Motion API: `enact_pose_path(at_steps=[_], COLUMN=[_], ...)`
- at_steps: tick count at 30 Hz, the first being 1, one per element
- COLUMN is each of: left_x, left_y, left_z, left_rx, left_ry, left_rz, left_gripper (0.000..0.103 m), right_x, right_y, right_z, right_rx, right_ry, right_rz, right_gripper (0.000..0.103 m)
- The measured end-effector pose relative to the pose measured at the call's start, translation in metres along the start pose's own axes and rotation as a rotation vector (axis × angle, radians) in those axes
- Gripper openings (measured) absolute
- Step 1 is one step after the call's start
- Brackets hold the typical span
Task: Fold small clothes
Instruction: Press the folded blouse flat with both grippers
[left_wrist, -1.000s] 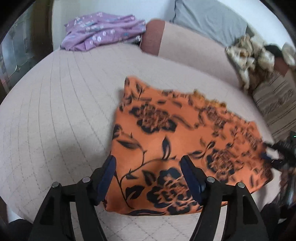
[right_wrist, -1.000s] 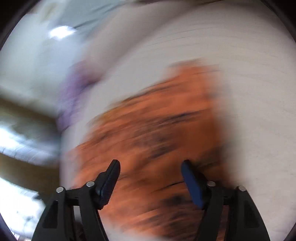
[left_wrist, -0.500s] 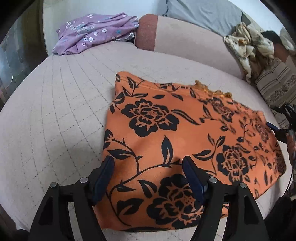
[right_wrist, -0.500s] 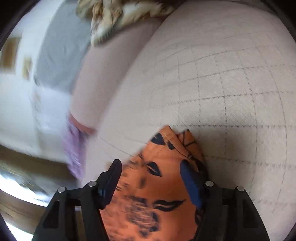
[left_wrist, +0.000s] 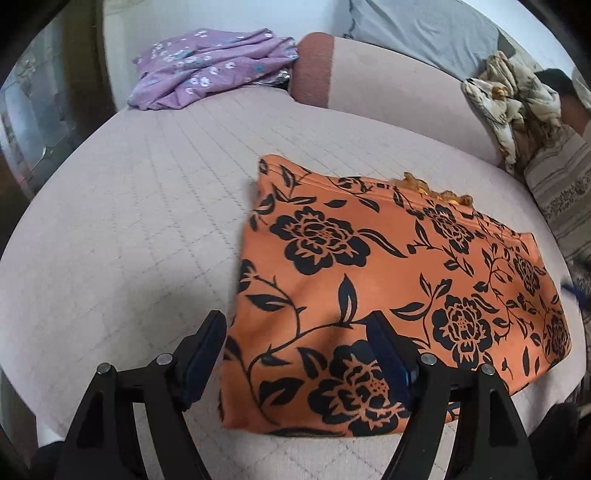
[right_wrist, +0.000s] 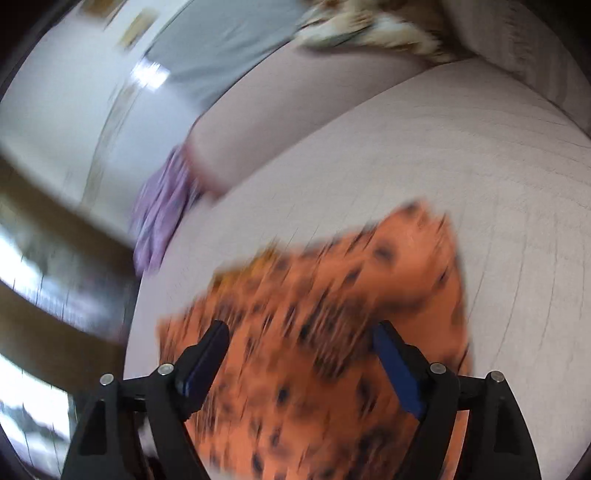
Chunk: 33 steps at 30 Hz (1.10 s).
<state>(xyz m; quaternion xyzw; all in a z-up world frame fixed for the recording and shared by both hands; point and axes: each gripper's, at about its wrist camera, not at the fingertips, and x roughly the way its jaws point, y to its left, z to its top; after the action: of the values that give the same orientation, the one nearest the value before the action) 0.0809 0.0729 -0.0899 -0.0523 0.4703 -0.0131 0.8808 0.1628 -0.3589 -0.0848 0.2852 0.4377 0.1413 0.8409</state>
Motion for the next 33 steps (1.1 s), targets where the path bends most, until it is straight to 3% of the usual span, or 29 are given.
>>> enact_pose_path(at_steps=[3, 5, 6, 9, 11, 13, 14, 15, 20, 22, 24, 26, 33], left_x=[-0.009, -0.016, -0.020, -0.030, -0.033, -0.034, -0.035, -0.036, -0.037, -0.034, -0.031, -0.028, 0.019], left_y=[0.000, -0.004, -0.005, -0.006, -0.005, -0.006, -0.006, -0.007, -0.008, -0.008, -0.010, -0.009, 0.008], left_z=[-0.004, -0.007, -0.008, -0.010, -0.011, -0.013, -0.013, -0.013, -0.013, -0.011, -0.010, -0.006, 0.049], left_rx=[-0.009, 0.008, 0.018, 0.031, 0.020, 0.014, 0.017, 0.024, 0.043, 0.034, 0.040, 0.056, 0.026], left_ry=[0.001, 0.001, -0.005, -0.022, -0.019, -0.013, -0.013, -0.013, -0.016, -0.008, -0.004, -0.005, 0.023], left_rz=[-0.009, -0.006, -0.004, 0.012, 0.014, 0.013, 0.015, 0.018, 0.041, 0.034, 0.039, 0.047, 0.089], left_gripper=[0.079, 0.079, 0.079, 0.079, 0.079, 0.079, 0.079, 0.079, 0.079, 0.079, 0.079, 0.079, 0.079], right_x=[-0.005, -0.002, -0.008, -0.029, -0.040, -0.042, -0.034, -0.039, -0.068, -0.067, -0.050, -0.052, -0.043], right_y=[-0.012, -0.046, -0.057, -0.050, -0.044, -0.052, -0.067, -0.078, -0.059, -0.060, -0.078, -0.086, -0.080], right_z=[-0.041, -0.065, -0.071, -0.075, -0.075, -0.079, -0.083, -0.084, -0.079, -0.076, -0.079, -0.084, -0.083], right_rx=[0.017, 0.093, 0.133, 0.149, 0.100, 0.113, 0.154, 0.182, 0.131, 0.107, 0.165, 0.184, 0.148], right_ry=[0.075, 0.097, 0.054, 0.008, -0.025, -0.016, 0.014, 0.020, -0.078, -0.078, -0.024, -0.059, -0.052], right_rz=[0.012, -0.107, -0.068, -0.097, -0.061, -0.047, -0.096, -0.090, -0.087, -0.077, -0.115, -0.073, -0.086], right_gripper=[0.084, 0.082, 0.080, 0.082, 0.084, 0.085, 0.085, 0.084, 0.085, 0.085, 0.085, 0.085, 0.086])
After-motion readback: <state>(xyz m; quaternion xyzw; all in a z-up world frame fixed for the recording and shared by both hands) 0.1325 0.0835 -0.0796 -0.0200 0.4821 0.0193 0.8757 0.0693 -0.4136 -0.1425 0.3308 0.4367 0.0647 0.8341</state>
